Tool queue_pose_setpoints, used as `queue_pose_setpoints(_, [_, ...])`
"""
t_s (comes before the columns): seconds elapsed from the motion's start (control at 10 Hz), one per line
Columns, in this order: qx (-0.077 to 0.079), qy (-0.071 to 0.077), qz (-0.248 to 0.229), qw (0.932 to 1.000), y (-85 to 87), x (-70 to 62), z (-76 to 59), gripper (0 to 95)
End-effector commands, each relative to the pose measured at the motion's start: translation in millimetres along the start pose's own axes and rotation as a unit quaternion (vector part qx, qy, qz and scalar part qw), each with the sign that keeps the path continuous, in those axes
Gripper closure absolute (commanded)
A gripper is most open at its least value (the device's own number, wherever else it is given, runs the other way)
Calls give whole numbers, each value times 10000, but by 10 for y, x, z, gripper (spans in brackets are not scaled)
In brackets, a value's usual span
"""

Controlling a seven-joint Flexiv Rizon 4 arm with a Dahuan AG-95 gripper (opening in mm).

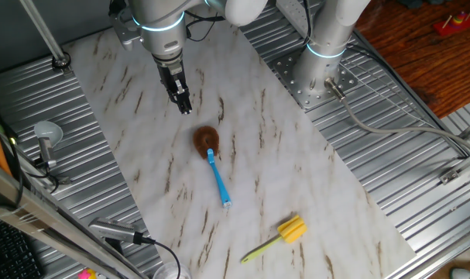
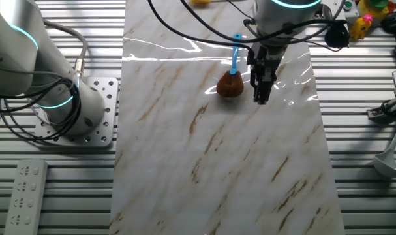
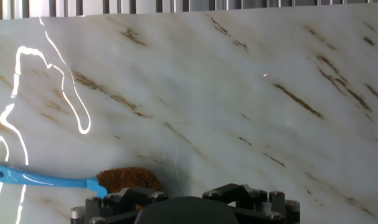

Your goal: Scrub the table with a brush

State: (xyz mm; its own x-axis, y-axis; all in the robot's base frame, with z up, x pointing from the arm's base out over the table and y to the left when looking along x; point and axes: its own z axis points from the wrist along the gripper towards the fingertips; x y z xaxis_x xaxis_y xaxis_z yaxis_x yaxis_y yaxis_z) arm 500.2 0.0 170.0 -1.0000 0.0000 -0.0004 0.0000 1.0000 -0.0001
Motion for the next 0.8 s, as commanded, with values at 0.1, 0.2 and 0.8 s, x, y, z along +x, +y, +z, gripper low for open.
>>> queue_pose_setpoints(0.1, [-154,-20,-274,9995,0,2,0,950])
queue_pose_setpoints(0.2, [-131,-17,-271,9995,0,2,0,950])
queue_pose_setpoints(0.8, [-116,-17,-275,9996,0,2,0,950])
